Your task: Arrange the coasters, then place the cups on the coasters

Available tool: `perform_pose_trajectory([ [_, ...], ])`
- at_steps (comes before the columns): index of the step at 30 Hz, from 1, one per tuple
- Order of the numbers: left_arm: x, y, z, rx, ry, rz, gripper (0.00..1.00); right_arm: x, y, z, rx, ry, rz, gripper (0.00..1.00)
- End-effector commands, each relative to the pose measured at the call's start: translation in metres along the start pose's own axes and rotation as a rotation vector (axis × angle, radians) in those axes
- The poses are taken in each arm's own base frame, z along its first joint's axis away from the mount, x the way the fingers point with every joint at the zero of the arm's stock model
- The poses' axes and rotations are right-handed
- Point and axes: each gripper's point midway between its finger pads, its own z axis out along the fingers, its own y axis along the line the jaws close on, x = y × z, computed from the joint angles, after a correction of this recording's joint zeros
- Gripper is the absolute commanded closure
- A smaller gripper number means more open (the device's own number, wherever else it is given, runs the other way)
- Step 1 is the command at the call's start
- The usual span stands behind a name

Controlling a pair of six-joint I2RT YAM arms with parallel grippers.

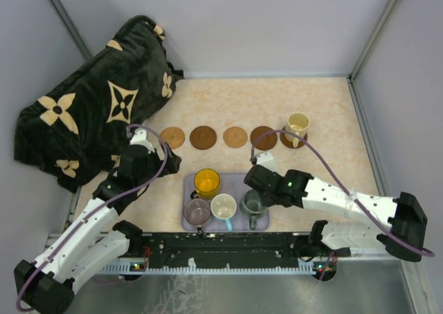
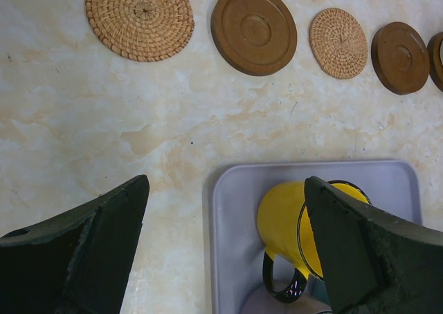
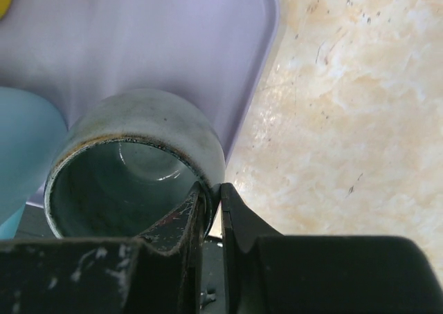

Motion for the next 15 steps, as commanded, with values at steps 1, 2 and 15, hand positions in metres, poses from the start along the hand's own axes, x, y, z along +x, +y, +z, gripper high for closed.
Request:
perform_pose_trajectory([
  [1, -0.008, -0.003, -0.001, 0.012, -0.040, -0.001, 0.01, -0.054, 0.020, -0.014, -0.044, -0.169, -0.009, 0.88],
  [2, -0.008, -0.003, -0.001, 0.012, -0.042, -0.002, 0.01, -0.056, 0.020, -0.013, -0.038, -0.176, -0.019, 0.87],
  [15, -0.008, 0.000, -0.003, 0.009, -0.055, -0.008, 0.01, -0.074, 0.019, -0.009, 0.005, -0.231, -0.069, 0.74],
])
